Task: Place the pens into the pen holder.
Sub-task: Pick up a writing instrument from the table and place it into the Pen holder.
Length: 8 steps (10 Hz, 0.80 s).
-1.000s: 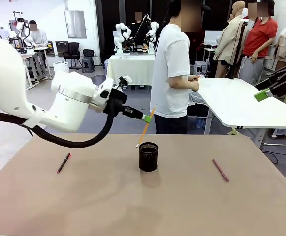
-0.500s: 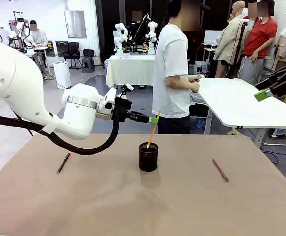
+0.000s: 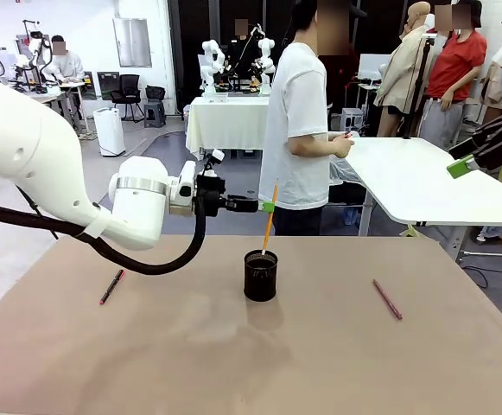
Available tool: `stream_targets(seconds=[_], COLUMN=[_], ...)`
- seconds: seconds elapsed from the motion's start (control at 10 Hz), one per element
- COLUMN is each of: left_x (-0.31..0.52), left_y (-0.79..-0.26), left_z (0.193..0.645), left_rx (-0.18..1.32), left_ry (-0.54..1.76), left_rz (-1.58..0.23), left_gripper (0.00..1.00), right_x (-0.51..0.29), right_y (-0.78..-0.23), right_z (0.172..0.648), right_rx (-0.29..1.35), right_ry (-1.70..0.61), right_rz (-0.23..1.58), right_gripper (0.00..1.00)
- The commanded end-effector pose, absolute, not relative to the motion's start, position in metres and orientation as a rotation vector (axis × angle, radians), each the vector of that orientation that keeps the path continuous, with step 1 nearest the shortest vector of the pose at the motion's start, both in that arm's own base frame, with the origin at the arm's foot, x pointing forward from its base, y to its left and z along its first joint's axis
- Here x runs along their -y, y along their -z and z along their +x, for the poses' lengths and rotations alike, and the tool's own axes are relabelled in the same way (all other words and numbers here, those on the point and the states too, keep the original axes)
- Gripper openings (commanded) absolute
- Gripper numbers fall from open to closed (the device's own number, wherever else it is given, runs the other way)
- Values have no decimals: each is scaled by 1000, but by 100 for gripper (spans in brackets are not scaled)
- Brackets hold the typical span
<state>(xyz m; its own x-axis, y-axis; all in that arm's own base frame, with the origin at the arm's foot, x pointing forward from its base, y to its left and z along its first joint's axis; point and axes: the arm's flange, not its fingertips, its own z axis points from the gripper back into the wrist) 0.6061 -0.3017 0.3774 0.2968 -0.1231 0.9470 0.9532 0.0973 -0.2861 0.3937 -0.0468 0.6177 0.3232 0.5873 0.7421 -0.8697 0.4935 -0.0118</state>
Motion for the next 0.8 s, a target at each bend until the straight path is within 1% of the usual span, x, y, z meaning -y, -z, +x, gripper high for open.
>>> stream_targets(seconds=[0.0,0.2,0.3,0.7], left_x=[296,295,293,293], left_y=[-364,-353,-357,-357], left_z=[613,616,613,613], left_rx=[966,993,928,928], left_ry=[985,953,980,980], left_rz=[-1136,-1134,-1148,-1148], left_gripper=[0,0,0,0], right_x=[46,46,46,46], right_y=[-618,-618,-618,-618], right_z=[395,395,395,395], right_rx=[793,793,793,793], right_ry=[-1003,-1003,-1003,-1003], right_rz=[453,453,453,453], right_gripper=[100,100,100,100])
